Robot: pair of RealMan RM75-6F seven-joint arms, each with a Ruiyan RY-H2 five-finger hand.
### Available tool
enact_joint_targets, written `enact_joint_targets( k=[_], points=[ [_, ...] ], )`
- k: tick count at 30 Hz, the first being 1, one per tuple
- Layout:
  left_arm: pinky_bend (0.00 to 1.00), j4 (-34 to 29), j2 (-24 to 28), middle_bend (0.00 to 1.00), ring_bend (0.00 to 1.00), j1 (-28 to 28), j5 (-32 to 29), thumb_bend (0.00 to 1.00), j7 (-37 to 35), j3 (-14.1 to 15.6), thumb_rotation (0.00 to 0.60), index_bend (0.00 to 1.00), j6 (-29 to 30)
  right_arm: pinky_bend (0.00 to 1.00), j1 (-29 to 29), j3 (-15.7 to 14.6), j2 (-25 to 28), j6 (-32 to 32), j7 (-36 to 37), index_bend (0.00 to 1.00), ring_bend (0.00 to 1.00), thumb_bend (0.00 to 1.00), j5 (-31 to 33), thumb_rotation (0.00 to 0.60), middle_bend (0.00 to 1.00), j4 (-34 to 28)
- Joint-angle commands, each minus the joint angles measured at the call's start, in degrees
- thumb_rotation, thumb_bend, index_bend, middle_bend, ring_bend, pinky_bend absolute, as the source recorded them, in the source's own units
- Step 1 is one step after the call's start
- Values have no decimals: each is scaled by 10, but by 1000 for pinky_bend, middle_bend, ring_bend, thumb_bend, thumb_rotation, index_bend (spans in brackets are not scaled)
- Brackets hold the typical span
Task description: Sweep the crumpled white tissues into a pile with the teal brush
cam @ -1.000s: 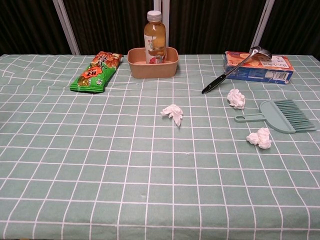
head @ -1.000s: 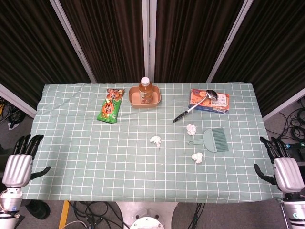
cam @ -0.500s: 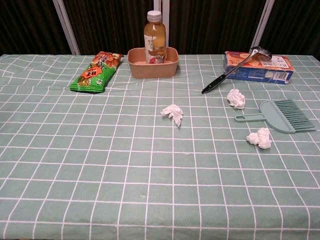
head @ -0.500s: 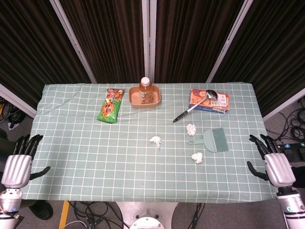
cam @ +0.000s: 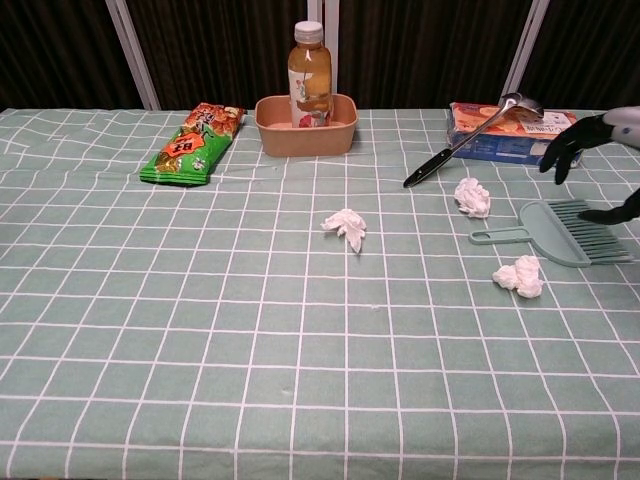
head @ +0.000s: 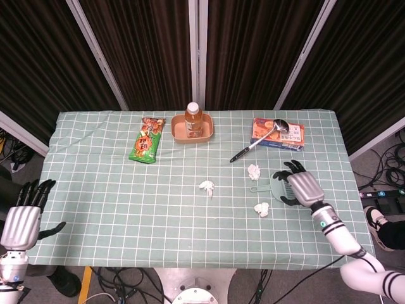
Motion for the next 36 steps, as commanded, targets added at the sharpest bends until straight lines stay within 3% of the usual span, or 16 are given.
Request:
enact_joint_targets(
  k=[1, 12, 36],
  points=[
    [18, 1, 0, 88, 0, 0, -1, 9, 0, -1, 600, 74, 0, 12, 35, 4, -55, -31, -37, 314, 80, 161, 23, 600, 348, 56],
    [18, 7, -3, 87, 0, 1, -3, 9, -6, 0, 600, 74, -1, 16, 56, -4, -138, -18, -79, 422, 84, 230, 31, 600, 375, 137],
    [18, 27, -14, 88, 0, 2, -7, 9, -24, 1, 600, 74, -8, 48, 61, -31, -199, -5, -81, 475, 149, 251, 25, 600, 497, 221]
  ],
)
